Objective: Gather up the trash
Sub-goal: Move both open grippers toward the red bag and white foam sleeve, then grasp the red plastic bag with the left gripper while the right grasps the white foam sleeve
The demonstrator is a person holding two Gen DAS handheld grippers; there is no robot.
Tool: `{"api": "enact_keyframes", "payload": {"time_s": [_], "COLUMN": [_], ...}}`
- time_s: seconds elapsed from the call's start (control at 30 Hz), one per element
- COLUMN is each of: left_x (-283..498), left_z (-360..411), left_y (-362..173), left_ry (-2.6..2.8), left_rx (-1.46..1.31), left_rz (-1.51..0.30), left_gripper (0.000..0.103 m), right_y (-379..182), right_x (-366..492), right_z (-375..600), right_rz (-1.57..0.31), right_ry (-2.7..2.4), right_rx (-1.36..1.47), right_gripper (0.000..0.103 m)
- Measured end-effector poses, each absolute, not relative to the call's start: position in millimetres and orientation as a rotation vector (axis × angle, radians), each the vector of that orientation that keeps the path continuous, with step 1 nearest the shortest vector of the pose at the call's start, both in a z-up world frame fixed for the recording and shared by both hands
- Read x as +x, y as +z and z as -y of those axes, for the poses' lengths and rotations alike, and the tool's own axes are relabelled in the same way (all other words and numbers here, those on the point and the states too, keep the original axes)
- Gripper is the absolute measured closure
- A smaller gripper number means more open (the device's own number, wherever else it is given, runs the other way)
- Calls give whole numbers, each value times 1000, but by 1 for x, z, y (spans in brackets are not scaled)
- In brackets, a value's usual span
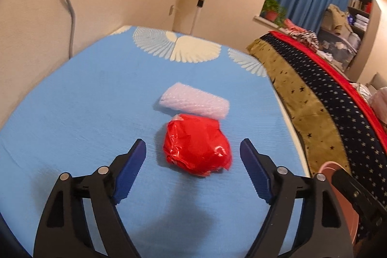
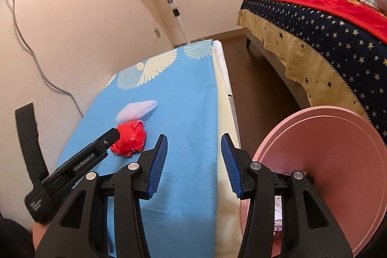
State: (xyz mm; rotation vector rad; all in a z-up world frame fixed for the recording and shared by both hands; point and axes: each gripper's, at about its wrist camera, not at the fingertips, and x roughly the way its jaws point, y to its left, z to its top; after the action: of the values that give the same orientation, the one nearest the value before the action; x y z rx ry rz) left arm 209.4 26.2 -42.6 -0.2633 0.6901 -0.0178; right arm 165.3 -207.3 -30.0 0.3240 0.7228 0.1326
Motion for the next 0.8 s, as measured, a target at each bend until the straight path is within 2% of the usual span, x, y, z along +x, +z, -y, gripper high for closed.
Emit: {"api": "enact_keyframes", "payload": {"time_s": [0.33, 0.4, 0.63, 0.73, 0.8], "left_x": [233, 233, 221, 215, 212], "left_z": [-24, -27, -44, -59, -69], "left_y": [-55, -57, -54, -51, -49], "left_ry": [-45, -49, -12, 41, 93], "left_rx": [-274, -280, -277, -285, -291], "left_rz": [-787, -799, -790, -771, -761], "left_gripper": [26, 37, 40, 52, 54], "right_y": [-42, -45, -47, -45, -44], "right_x": [182, 185, 199, 215, 230], "right_z": [205, 203, 185, 170, 159], "right_rz": [-765, -771, -784, -786, -794], "right_ry": [159, 165, 194, 211, 225], "right_rx": [325, 327, 306, 282, 282], "right_gripper": [53, 53, 53, 53, 53]}}
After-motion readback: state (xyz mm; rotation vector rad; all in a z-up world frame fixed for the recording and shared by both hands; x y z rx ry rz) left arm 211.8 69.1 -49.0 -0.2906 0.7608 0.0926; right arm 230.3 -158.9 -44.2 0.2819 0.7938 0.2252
